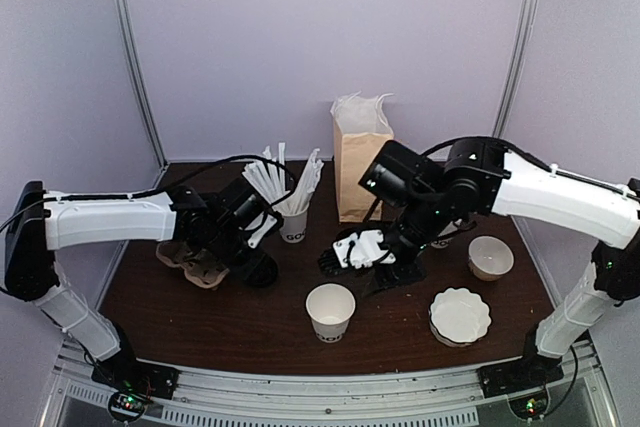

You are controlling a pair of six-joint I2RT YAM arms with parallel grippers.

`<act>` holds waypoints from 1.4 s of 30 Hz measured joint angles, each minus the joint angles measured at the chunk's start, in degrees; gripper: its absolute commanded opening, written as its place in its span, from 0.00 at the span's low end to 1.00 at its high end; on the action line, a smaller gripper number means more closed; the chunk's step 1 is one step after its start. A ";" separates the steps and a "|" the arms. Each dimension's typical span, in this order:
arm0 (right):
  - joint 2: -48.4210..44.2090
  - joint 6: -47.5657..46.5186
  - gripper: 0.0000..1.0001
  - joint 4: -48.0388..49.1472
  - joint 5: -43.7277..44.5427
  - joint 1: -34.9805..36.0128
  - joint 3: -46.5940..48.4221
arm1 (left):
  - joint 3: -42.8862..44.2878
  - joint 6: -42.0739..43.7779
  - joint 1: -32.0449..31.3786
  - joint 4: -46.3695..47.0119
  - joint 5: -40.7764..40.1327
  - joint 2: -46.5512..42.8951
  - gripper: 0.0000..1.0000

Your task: Pack the takeout coffee

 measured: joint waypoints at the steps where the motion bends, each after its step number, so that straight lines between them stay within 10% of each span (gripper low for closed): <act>1: -1.90 0.09 0.40 0.20 -0.28 -1.60 -1.01 | 1.44 1.29 0.00 -0.92 0.55 1.57 0.46; 16: -10.03 2.38 0.40 4.61 -2.99 -12.39 -11.58 | 10.71 6.62 0.00 -4.50 0.39 18.08 0.48; 42: -8.46 2.75 0.39 6.38 -4.35 -12.61 -11.80 | 10.91 7.48 -0.07 -3.50 -1.29 20.37 0.10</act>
